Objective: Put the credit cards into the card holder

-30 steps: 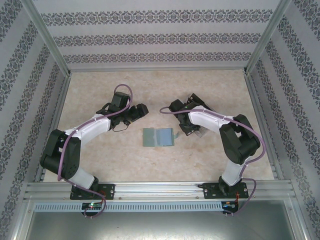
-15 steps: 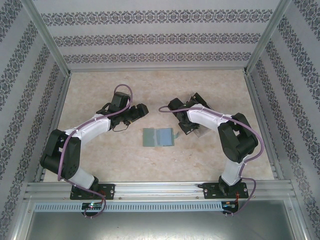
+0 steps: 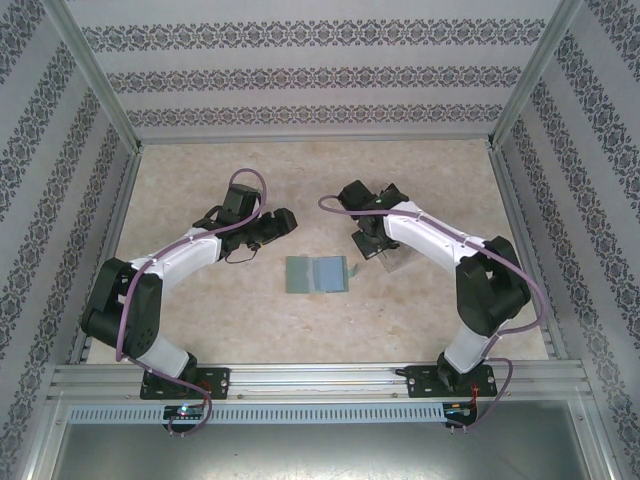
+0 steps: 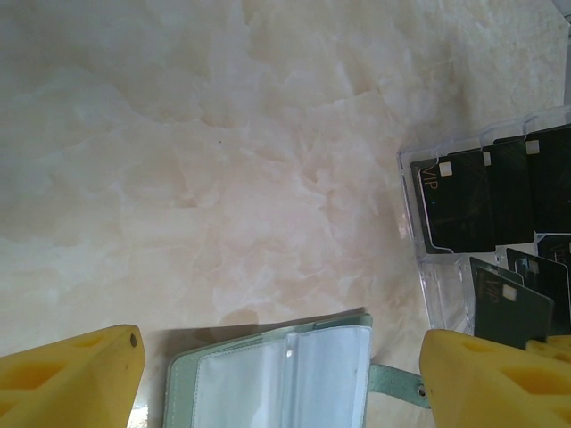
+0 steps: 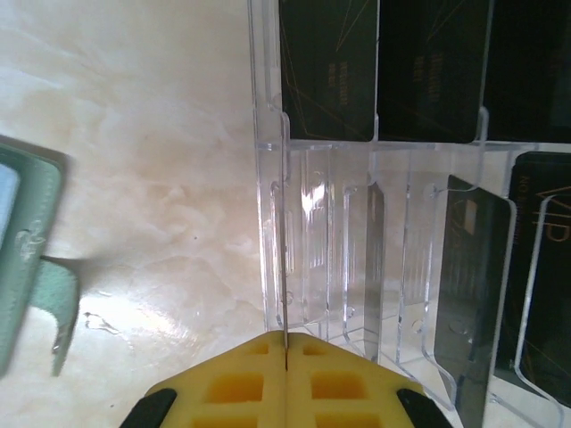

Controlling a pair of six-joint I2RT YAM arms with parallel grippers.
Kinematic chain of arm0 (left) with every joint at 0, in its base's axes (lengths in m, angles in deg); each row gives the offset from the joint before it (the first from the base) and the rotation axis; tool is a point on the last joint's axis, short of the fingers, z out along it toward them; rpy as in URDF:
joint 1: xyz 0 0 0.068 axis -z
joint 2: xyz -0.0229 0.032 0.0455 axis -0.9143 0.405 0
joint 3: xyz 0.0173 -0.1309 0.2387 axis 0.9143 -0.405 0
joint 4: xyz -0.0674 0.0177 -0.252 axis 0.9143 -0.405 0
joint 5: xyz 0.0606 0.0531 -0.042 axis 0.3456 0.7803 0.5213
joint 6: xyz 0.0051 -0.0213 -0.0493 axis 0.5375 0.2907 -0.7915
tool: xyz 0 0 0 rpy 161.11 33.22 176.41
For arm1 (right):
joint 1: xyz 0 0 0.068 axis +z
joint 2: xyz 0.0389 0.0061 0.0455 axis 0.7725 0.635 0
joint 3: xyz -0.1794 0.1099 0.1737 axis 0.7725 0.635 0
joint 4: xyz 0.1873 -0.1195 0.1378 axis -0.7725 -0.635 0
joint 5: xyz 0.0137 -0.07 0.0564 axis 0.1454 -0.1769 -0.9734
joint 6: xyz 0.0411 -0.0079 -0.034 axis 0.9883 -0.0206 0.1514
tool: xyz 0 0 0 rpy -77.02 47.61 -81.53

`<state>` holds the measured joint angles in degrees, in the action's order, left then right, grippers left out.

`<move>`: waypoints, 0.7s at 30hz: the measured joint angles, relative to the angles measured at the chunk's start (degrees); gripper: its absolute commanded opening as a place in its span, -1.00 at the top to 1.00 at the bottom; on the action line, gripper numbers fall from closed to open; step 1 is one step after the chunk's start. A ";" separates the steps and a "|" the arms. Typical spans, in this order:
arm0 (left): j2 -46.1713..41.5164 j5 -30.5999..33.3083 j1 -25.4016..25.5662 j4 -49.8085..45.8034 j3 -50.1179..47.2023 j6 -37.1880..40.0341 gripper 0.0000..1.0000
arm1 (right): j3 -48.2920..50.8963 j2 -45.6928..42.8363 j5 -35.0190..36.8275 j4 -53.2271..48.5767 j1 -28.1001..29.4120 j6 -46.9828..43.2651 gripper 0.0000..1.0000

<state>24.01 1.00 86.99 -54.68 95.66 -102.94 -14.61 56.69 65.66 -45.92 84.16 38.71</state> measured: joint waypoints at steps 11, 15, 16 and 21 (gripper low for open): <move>1.07 1.70 0.33 -5.75 1.77 3.61 -0.62 | -3.58 -7.67 -8.92 -0.59 -1.25 1.84 1.00; 1.73 6.43 2.78 -11.80 5.03 8.17 -0.62 | -1.27 -13.20 -17.86 4.04 -3.93 6.64 1.00; 1.73 7.63 3.69 -13.07 5.42 9.22 -0.63 | 0.76 -15.13 -20.55 6.32 -4.87 8.61 1.00; 1.95 13.62 8.00 -18.21 5.53 13.31 -0.62 | 13.35 -21.40 -30.86 18.67 -6.86 19.65 1.00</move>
<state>25.95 14.61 94.99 -72.88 101.19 -89.63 -1.26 35.30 34.80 -27.25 77.30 58.36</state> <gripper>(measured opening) 0.813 0.054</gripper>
